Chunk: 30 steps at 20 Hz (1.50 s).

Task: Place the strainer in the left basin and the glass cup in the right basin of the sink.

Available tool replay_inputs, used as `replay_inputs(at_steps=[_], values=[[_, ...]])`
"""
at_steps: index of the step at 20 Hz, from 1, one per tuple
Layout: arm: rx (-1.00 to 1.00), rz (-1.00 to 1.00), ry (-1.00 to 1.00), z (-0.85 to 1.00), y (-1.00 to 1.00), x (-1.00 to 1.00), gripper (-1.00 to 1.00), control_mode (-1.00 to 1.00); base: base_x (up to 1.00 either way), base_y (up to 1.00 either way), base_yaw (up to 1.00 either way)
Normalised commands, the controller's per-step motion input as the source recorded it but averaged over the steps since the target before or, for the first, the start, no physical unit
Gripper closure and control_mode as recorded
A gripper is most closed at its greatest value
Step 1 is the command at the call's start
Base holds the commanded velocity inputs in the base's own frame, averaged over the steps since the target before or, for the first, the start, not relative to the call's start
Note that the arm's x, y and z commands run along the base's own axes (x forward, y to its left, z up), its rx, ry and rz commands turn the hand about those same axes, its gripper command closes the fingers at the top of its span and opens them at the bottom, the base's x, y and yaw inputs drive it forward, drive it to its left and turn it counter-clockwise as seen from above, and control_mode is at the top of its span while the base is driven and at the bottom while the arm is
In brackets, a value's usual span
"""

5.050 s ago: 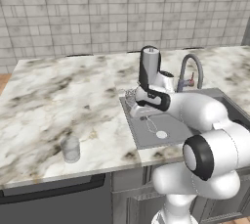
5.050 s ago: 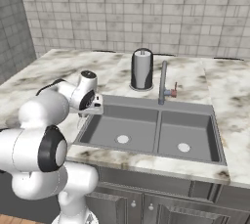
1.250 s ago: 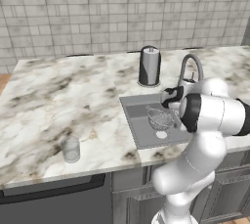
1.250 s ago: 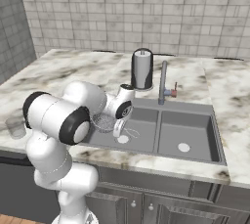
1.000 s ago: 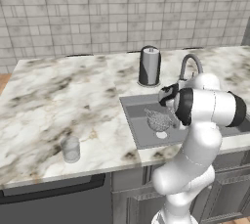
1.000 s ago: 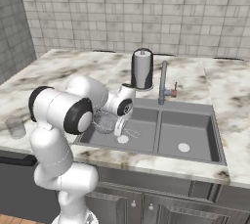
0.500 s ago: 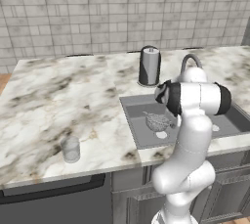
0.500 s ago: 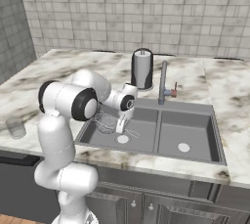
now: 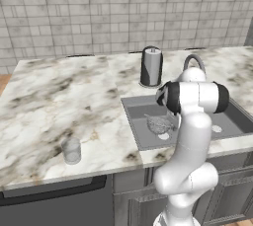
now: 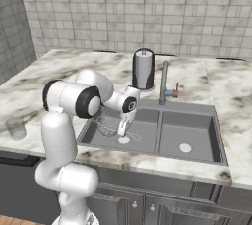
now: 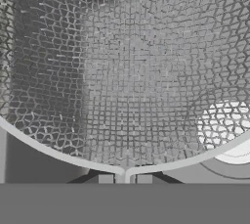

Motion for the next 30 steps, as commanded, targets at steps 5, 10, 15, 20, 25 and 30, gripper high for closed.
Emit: replay_inputs(at_steps=[5, 10, 15, 20, 25, 30], values=[[0.0, -0.02, 0.0, -0.16, 0.02, 0.05, 1.0, -1.0, 0.0, 0.0, 0.0], [0.02, -0.03, 0.0, -0.11, 0.04, 0.09, 1.0, -1.0, 0.0, 0.0, 0.0], [0.03, -0.01, 0.0, -0.15, 0.04, 0.1, 1.0, -1.0, 0.0, 0.0, 0.0], [0.04, 0.0, 0.0, -0.18, 0.01, 0.15, 1.0, -1.0, 0.0, 0.0, 0.0], [0.02, 0.0, 0.0, -0.19, 0.04, 0.2, 1.0, -1.0, 0.0, 0.0, 0.0], [0.0, 0.0, 0.0, -0.16, 0.02, 0.22, 1.0, -1.0, 0.0, 0.0, 0.0]])
